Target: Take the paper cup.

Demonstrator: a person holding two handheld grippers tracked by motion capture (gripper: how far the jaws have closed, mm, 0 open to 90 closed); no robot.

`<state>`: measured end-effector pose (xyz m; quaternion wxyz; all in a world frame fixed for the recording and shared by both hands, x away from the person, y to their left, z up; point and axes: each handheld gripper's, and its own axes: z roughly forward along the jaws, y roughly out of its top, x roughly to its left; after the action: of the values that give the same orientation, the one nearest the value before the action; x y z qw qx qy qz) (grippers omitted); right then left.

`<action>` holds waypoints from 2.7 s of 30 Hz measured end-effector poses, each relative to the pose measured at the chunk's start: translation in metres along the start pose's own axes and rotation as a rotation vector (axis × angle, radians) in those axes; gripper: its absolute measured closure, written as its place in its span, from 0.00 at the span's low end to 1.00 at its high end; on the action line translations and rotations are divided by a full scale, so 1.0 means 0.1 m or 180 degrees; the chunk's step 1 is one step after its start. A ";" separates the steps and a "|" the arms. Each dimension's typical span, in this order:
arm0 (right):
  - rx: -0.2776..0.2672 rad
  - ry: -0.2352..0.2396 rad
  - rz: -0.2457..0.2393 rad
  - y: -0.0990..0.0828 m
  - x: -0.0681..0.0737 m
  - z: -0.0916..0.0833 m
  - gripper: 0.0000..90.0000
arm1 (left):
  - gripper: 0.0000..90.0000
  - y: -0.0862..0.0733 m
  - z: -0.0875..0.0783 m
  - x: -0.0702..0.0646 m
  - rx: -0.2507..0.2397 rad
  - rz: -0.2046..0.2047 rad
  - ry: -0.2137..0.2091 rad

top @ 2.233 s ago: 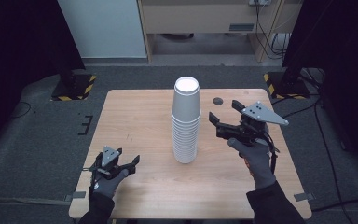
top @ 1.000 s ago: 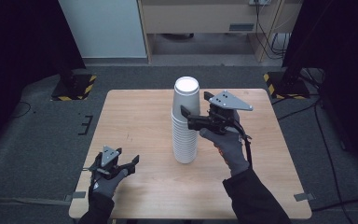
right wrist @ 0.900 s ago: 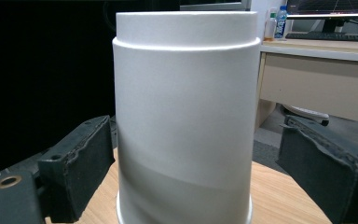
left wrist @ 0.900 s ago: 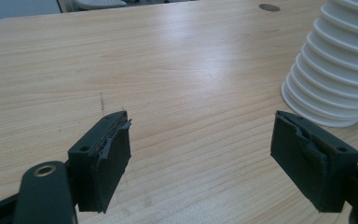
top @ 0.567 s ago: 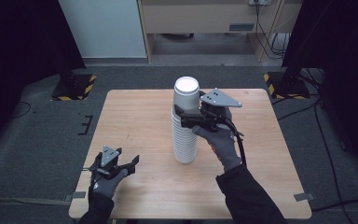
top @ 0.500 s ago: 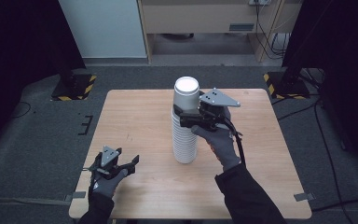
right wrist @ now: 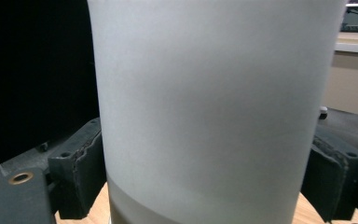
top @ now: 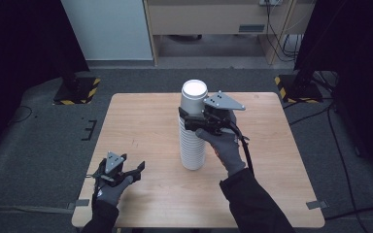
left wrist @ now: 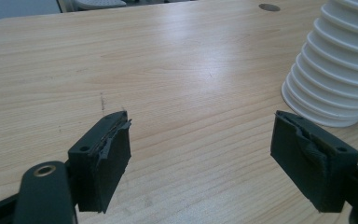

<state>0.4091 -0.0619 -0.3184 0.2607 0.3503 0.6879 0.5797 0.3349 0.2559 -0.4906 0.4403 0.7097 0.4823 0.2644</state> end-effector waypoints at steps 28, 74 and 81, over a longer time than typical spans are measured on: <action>-0.0295 0.0013 0.0012 0.39 -0.02 -0.16 0.17 | 0.21 0.00 0.00 0.00 -0.0002 0.0004 -0.0005; -0.0700 -0.0045 0.0180 0.56 -0.34 -0.89 0.17 | 0.21 0.00 0.01 -0.01 -0.0023 -0.0009 0.0001; -0.0677 -0.0099 0.0243 0.43 -0.44 -1.04 0.17 | 0.21 0.00 0.01 -0.01 -0.0031 -0.0019 -0.0001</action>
<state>0.3646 -0.1566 -0.2587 0.2847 0.3556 0.6045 0.6535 0.3353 0.2547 -0.4907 0.4447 0.7062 0.4829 0.2653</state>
